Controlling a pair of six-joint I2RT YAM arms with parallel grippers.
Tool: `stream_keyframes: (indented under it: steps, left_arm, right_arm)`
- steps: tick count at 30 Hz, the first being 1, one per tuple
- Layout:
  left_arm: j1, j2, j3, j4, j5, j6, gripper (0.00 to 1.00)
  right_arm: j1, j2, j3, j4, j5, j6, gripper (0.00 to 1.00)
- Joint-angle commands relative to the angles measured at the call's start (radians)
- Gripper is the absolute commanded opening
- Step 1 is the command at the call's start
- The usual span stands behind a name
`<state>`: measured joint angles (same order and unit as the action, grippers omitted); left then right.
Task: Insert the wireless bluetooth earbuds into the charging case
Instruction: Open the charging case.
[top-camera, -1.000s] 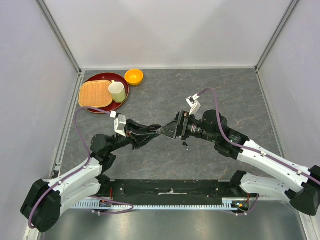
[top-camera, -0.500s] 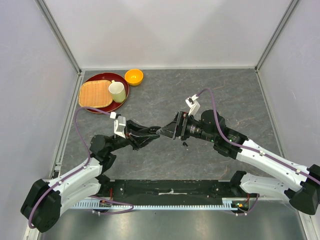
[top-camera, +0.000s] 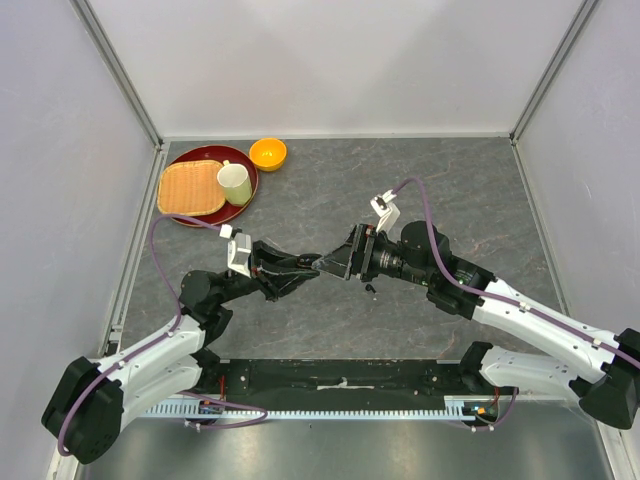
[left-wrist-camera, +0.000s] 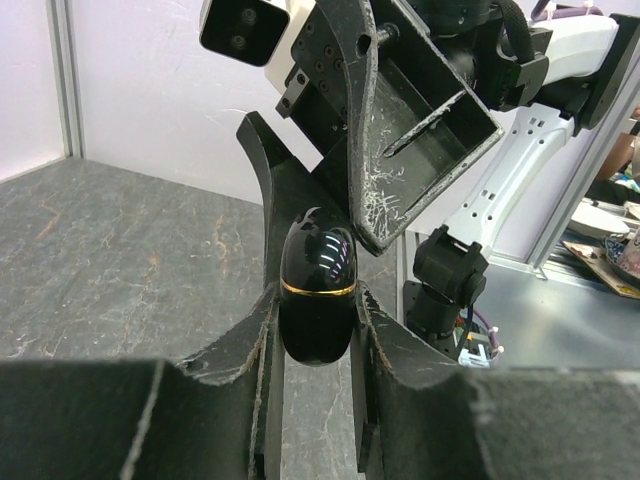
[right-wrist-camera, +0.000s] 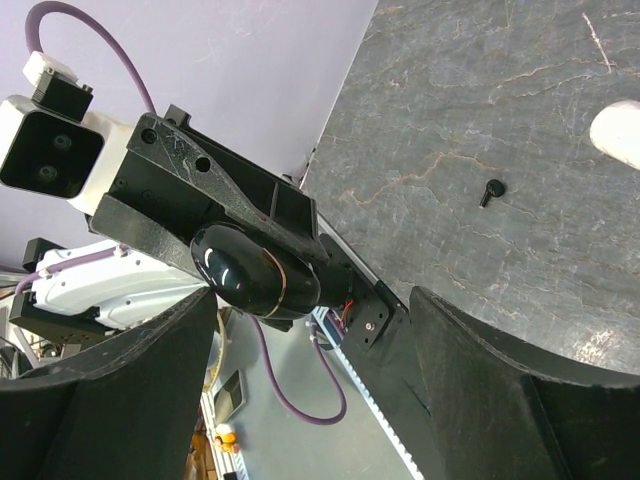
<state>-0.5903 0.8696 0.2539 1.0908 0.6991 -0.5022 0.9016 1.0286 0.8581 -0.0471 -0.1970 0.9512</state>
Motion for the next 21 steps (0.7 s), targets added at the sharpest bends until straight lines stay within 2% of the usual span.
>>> stream_keyframes:
  steps: [1, 11, 21]
  left_arm:
    - [-0.005, -0.018, -0.007, 0.089, 0.074, -0.039, 0.02]
    - [-0.005, -0.030, -0.015, 0.081, 0.074, -0.042, 0.02]
    - [-0.005, -0.075, -0.033, -0.020, 0.027, -0.001, 0.02]
  right_arm:
    - [-0.004, -0.012, 0.006, 0.004, 0.083, 0.008, 0.84]
    - [-0.006, 0.005, 0.016, 0.033, 0.059, 0.018, 0.84]
    - [-0.006, -0.025, 0.053, 0.066, 0.042, -0.005, 0.82]
